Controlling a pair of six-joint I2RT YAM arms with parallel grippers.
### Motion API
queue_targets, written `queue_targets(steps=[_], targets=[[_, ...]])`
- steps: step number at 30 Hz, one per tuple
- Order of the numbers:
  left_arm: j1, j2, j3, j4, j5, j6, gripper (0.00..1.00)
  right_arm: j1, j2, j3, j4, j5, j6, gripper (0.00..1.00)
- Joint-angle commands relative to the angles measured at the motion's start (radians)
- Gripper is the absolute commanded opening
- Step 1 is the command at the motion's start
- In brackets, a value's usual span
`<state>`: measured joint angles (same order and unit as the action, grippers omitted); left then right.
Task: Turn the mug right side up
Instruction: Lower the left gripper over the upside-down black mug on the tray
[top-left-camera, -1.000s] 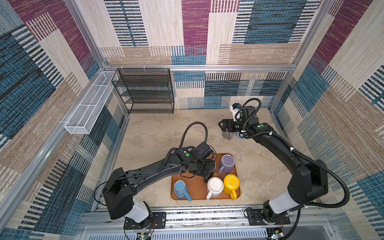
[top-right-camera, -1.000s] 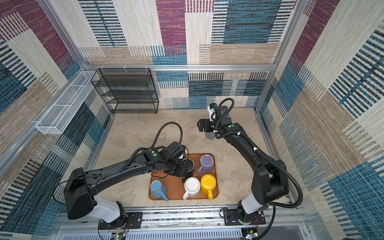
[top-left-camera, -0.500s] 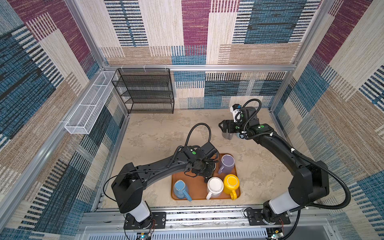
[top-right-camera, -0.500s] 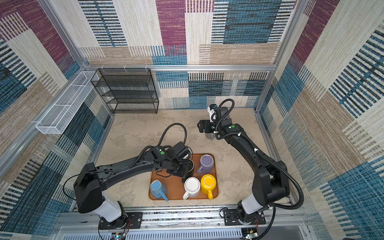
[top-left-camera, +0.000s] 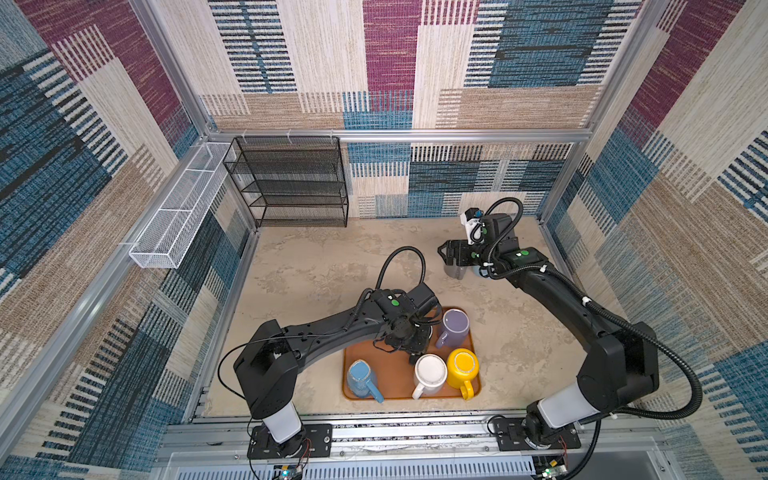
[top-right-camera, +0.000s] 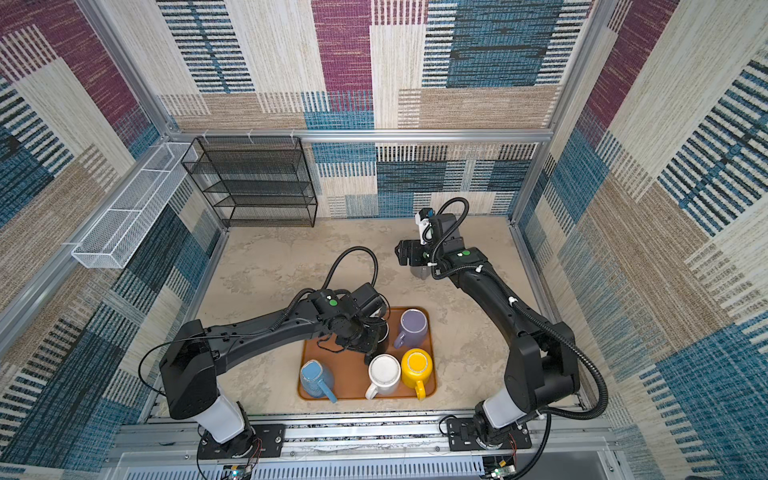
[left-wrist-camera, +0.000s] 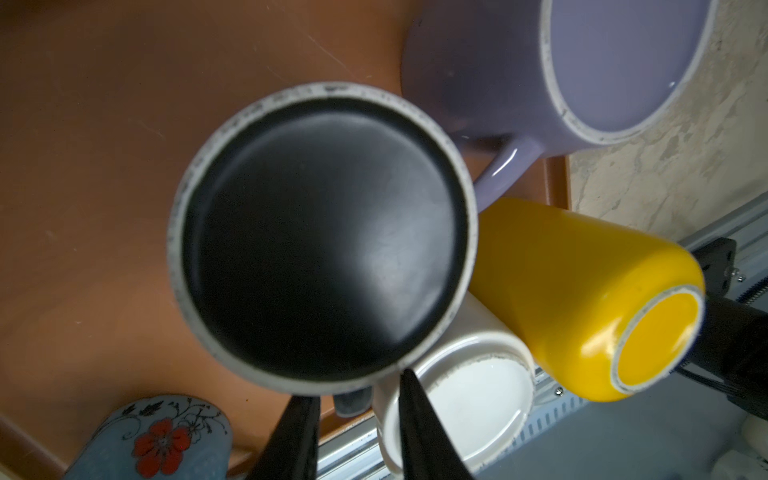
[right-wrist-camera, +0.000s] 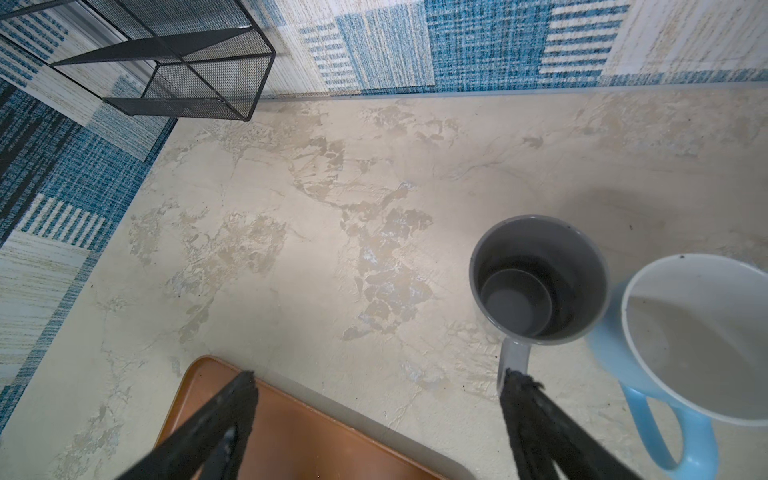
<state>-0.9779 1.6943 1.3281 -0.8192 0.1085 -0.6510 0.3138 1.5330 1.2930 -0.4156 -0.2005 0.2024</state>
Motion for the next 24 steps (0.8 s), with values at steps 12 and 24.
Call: queue_targets(steps=[12, 24], targets=[[0.001, 0.054, 0.066, -0.057, -0.033, 0.04, 0.25, 0.0, -0.018, -0.001, 0.006, 0.017, -0.017, 0.94], [0.006, 0.064, 0.059, -0.076, -0.082, 0.021, 0.22, 0.0, -0.022, 0.0, 0.0, 0.022, -0.02, 0.94]])
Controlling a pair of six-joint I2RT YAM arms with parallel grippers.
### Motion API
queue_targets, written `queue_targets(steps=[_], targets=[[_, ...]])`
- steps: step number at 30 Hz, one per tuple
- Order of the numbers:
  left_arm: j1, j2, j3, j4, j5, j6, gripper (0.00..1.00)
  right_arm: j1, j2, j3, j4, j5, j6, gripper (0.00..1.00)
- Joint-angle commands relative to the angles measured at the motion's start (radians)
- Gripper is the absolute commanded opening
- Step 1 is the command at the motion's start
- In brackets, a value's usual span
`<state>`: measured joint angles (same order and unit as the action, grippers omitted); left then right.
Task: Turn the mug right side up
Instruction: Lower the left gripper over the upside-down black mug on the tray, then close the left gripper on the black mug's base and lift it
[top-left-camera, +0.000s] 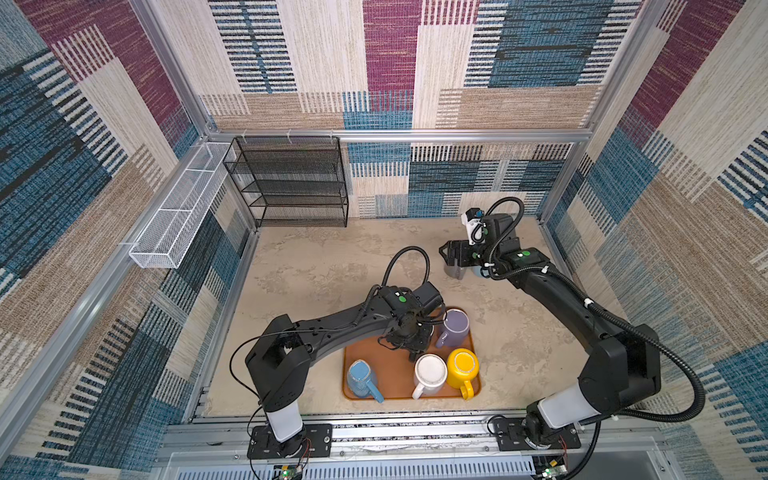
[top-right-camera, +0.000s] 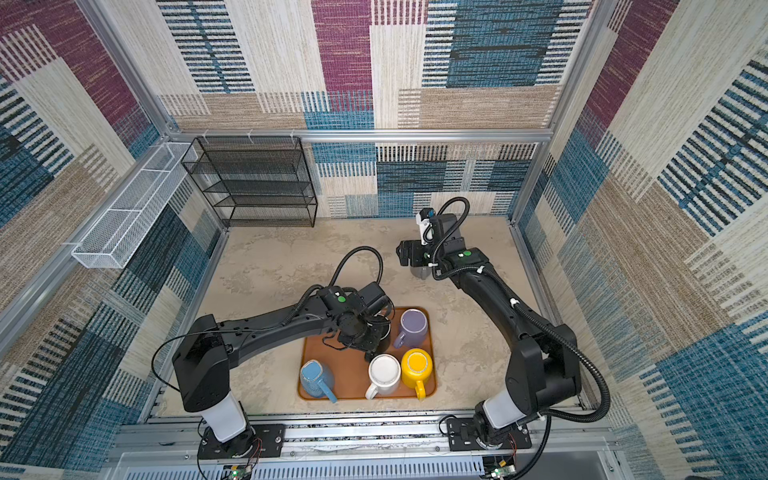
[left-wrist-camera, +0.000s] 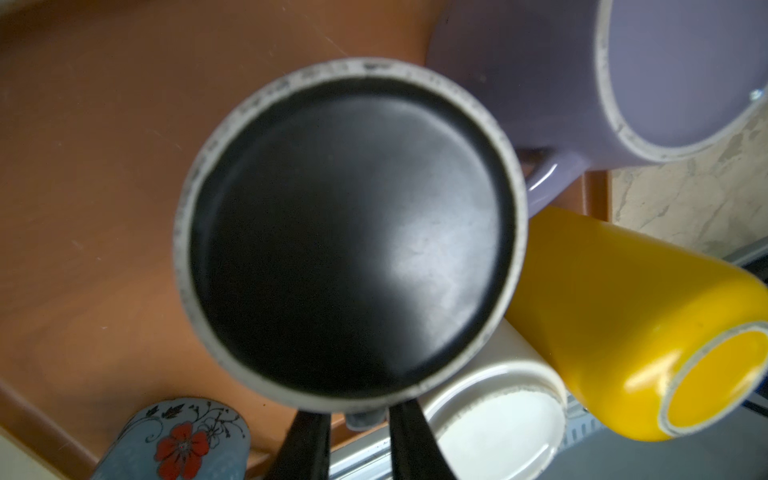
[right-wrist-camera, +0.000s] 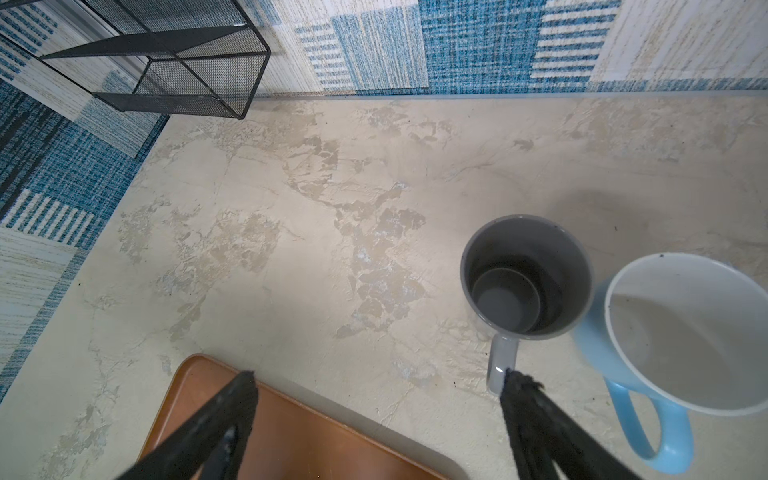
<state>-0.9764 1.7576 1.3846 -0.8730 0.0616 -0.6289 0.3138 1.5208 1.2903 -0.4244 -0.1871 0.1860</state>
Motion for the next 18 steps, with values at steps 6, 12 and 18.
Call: queue_targets(steps=[6, 12, 18], targets=[[0.022, -0.002, -0.012, -0.039, -0.058, -0.001, 0.21, -0.001, -0.017, -0.001, 0.006, 0.015, -0.004, 0.94], [0.055, -0.03, -0.052, -0.047, -0.08, 0.007, 0.2, 0.0, -0.02, -0.001, 0.004, 0.017, -0.003, 0.94], [0.087, -0.071, -0.092, -0.061, -0.104, 0.011, 0.19, 0.0, -0.015, 0.006, 0.009, 0.008, 0.001, 0.94]])
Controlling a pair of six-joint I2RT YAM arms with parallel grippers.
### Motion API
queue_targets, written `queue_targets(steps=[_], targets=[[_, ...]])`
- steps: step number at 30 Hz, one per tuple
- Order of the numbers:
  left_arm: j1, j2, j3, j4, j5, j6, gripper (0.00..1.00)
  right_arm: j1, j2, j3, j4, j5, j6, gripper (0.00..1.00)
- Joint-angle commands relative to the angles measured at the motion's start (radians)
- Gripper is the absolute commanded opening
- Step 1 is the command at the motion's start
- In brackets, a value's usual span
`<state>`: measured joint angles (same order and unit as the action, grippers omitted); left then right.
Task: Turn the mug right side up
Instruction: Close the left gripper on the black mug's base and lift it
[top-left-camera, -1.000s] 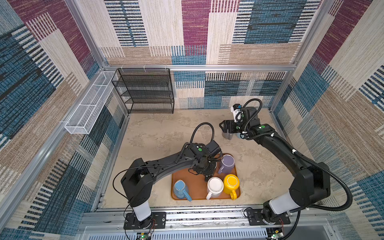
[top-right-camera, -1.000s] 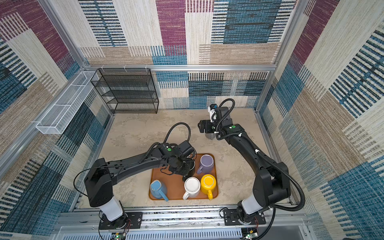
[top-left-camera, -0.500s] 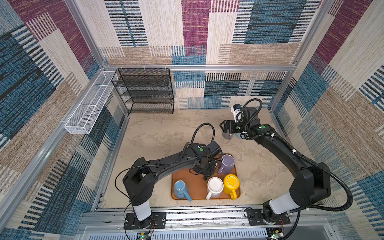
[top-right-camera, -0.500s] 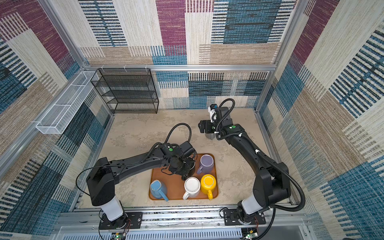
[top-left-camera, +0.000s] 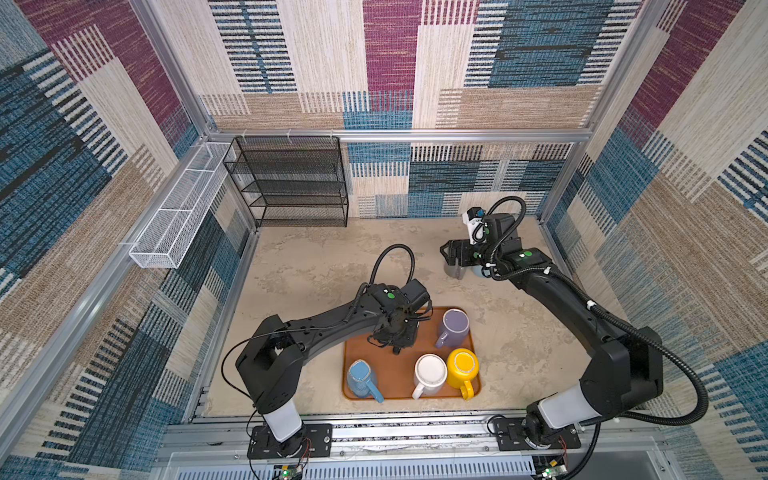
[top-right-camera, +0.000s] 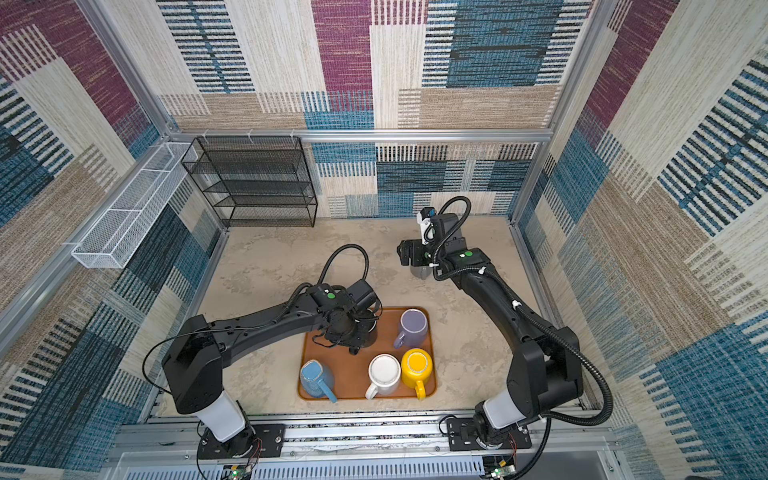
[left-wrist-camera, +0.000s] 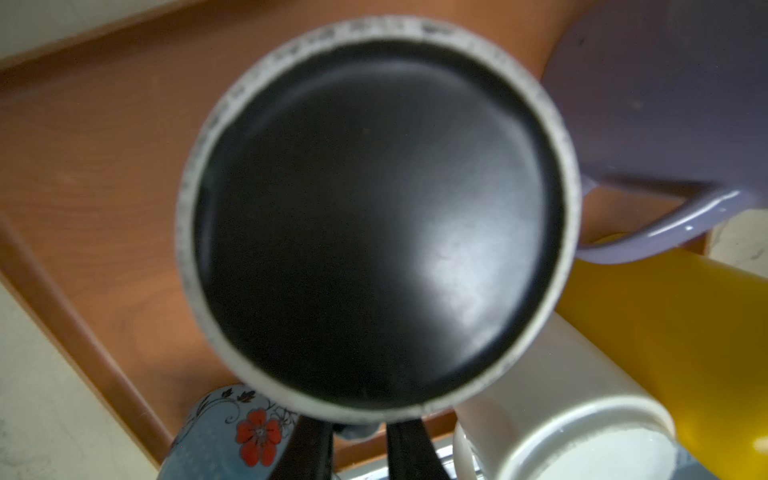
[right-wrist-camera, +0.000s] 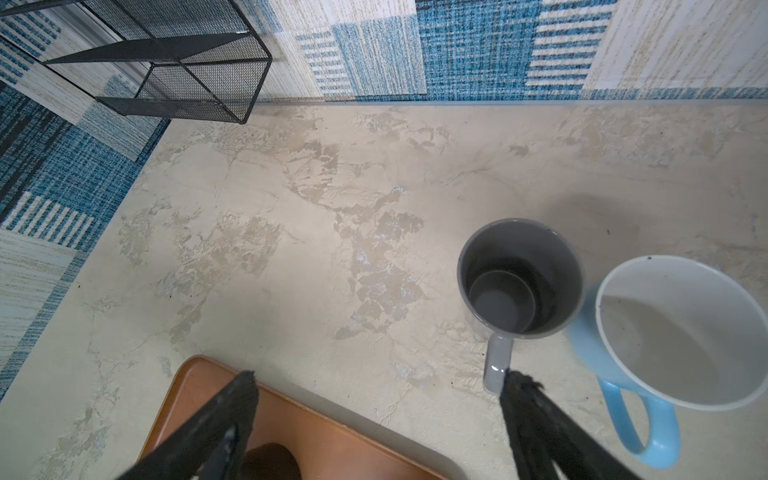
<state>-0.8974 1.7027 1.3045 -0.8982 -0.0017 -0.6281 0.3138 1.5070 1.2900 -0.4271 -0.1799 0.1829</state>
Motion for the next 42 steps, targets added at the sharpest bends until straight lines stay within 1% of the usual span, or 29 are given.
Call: queue_targets(steps=[1, 7, 15, 29, 37, 42], targets=[[0.014, -0.024, -0.018, -0.041, -0.043, 0.009, 0.19, -0.001, 0.001, 0.008, 0.013, 0.0, 0.004, 0.94], [0.036, -0.044, -0.039, -0.05, -0.057, 0.021, 0.2, 0.0, 0.009, 0.019, 0.014, -0.008, 0.006, 0.93], [0.038, -0.025, -0.026, -0.063, -0.075, 0.026, 0.23, 0.001, 0.017, 0.025, 0.008, -0.004, 0.003, 0.93], [0.046, 0.013, -0.003, -0.074, -0.082, 0.039, 0.24, 0.0, 0.046, 0.055, 0.004, -0.012, -0.004, 0.93], [0.051, 0.027, 0.002, -0.074, -0.087, 0.043, 0.22, 0.0, 0.061, 0.066, 0.005, -0.029, 0.0, 0.93], [0.053, 0.031, 0.0, -0.075, -0.088, 0.048, 0.16, 0.0, 0.059, 0.065, 0.007, -0.036, 0.004, 0.93]])
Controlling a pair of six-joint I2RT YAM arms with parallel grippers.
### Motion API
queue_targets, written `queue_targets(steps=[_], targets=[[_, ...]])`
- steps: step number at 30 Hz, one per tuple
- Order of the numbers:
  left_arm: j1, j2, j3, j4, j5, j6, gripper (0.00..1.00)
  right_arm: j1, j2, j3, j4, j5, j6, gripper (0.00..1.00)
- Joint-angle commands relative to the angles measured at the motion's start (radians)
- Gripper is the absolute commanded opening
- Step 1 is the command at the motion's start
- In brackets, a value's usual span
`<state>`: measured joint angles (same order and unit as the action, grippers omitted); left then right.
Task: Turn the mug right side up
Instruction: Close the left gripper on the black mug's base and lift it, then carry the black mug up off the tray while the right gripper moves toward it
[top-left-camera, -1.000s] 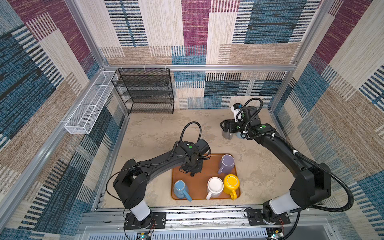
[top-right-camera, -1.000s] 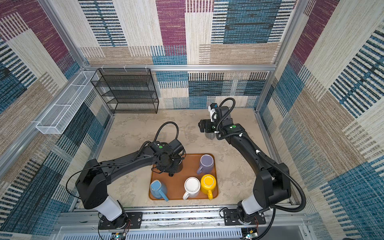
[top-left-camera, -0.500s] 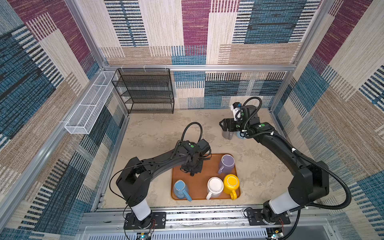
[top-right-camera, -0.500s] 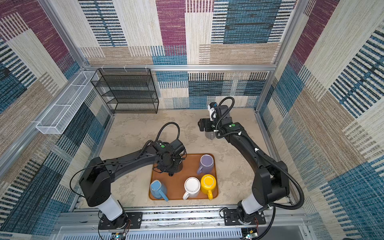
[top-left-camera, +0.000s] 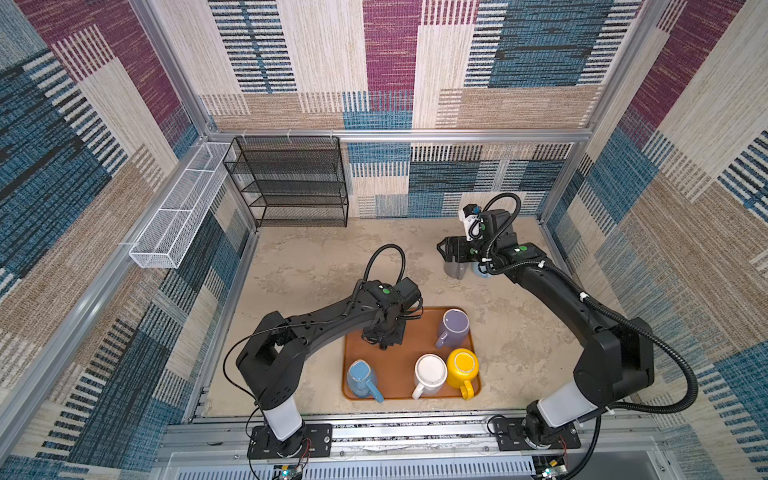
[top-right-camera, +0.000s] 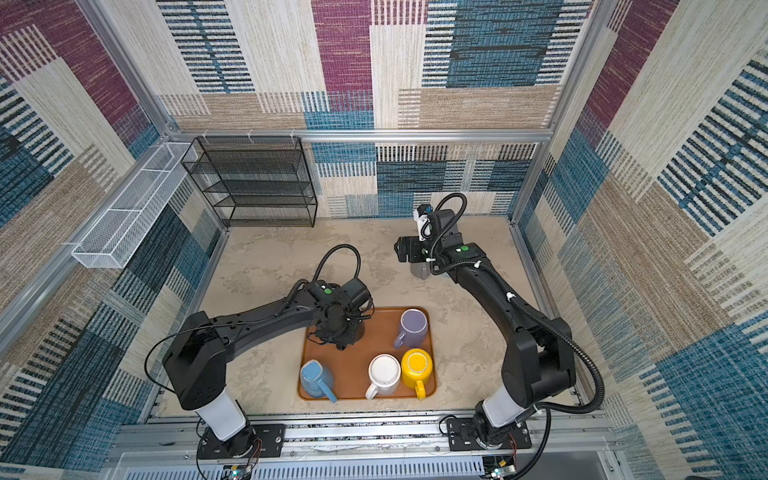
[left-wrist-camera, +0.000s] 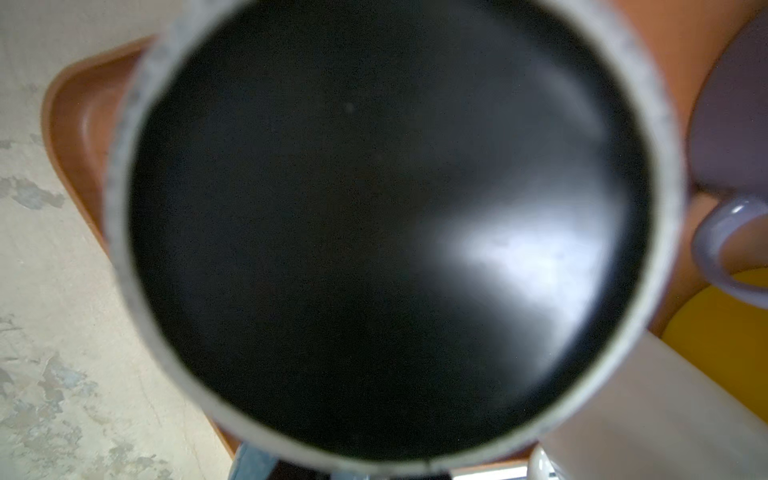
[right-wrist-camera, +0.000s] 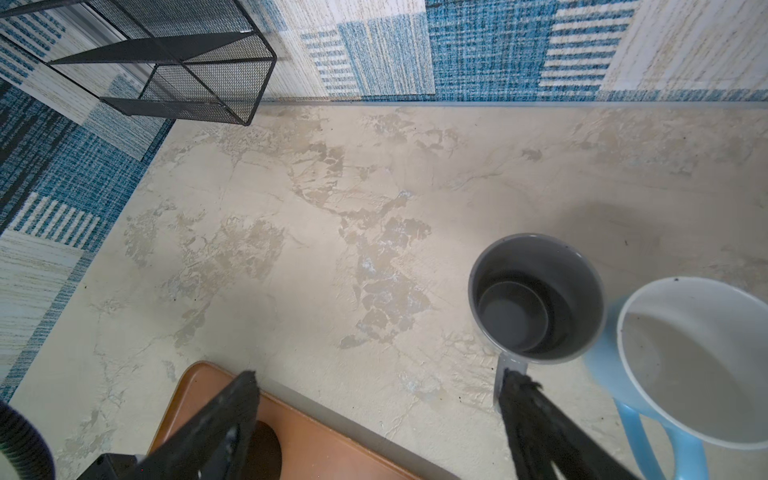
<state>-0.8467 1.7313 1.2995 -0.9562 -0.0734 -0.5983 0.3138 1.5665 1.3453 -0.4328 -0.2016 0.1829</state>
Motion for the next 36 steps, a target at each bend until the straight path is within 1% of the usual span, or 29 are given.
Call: queue_targets(steps=[1, 3, 5, 6, 12, 18, 22, 27, 36], targets=[[0.002, 0.002, 0.004, -0.017, -0.017, 0.019, 0.15, 0.0, -0.002, 0.008, 0.014, -0.014, 0.005, 0.93], [0.002, 0.003, 0.006, -0.016, -0.018, 0.02, 0.1, 0.0, -0.006, 0.004, 0.014, -0.014, 0.008, 0.93], [0.004, 0.001, 0.009, -0.017, -0.022, 0.026, 0.02, 0.0, -0.011, -0.001, 0.017, -0.015, 0.012, 0.93], [0.004, 0.001, 0.01, -0.017, -0.025, 0.026, 0.0, 0.0, -0.014, -0.006, 0.02, -0.016, 0.014, 0.93], [0.01, -0.007, 0.025, -0.019, -0.031, 0.054, 0.0, 0.001, -0.026, -0.032, 0.041, -0.035, 0.032, 0.93], [0.041, -0.025, 0.046, -0.018, -0.019, 0.097, 0.0, 0.001, -0.038, -0.071, 0.079, -0.071, 0.063, 0.92], [0.085, -0.047, 0.043, 0.029, 0.047, 0.129, 0.0, 0.001, -0.042, -0.095, 0.106, -0.112, 0.078, 0.92], [0.16, -0.078, 0.003, 0.184, 0.193, 0.151, 0.0, 0.0, -0.048, -0.134, 0.162, -0.158, 0.093, 0.92], [0.238, -0.109, -0.02, 0.344, 0.324, 0.198, 0.0, 0.001, -0.057, -0.214, 0.268, -0.286, 0.152, 0.9]])
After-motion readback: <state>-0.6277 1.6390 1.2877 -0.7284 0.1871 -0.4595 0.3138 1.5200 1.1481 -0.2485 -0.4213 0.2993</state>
